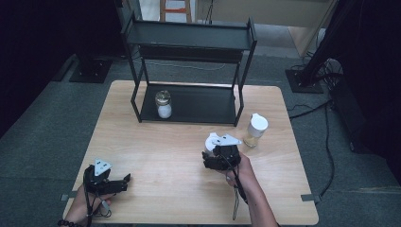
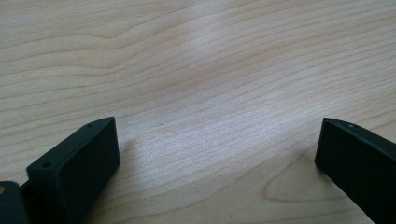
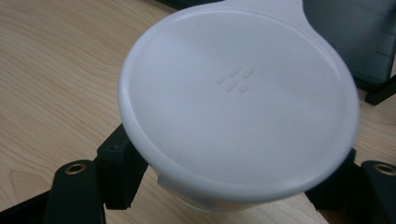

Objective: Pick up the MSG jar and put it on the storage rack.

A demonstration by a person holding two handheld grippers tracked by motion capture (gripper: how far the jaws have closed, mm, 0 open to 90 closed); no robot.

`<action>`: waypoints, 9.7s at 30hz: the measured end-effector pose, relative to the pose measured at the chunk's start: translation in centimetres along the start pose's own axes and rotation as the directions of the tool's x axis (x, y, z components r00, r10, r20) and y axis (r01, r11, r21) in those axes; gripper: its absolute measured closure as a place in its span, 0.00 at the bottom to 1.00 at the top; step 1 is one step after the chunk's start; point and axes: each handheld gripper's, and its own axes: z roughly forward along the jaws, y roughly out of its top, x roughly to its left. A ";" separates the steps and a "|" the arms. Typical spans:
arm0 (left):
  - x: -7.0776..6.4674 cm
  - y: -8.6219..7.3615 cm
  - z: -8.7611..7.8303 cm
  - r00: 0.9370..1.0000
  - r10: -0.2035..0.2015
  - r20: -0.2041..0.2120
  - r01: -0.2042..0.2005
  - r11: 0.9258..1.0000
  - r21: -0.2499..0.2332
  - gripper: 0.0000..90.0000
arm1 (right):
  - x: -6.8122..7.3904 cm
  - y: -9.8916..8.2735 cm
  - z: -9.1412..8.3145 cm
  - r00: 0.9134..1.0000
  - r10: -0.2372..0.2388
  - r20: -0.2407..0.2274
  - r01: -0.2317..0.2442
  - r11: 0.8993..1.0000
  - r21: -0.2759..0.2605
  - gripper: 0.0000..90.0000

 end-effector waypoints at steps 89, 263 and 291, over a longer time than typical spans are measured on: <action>0.0 0.0 0.0 1.000 0.002 0.003 -0.002 1.000 -0.002 0.00 | -1.9 9.7 8.0 0.998 -0.013 0.056 0.011 0.999 0.038 0.33; -0.2 0.0 0.0 1.000 0.020 0.018 -0.020 1.000 -0.002 0.00 | -2.7 -5.5 4.8 0.999 0.032 0.025 -0.032 0.999 0.024 0.00; -0.2 0.0 0.0 1.000 0.020 0.018 -0.020 1.000 -0.002 0.00 | -3.8 -8.4 1.6 0.998 0.059 0.037 -0.060 0.998 0.027 0.00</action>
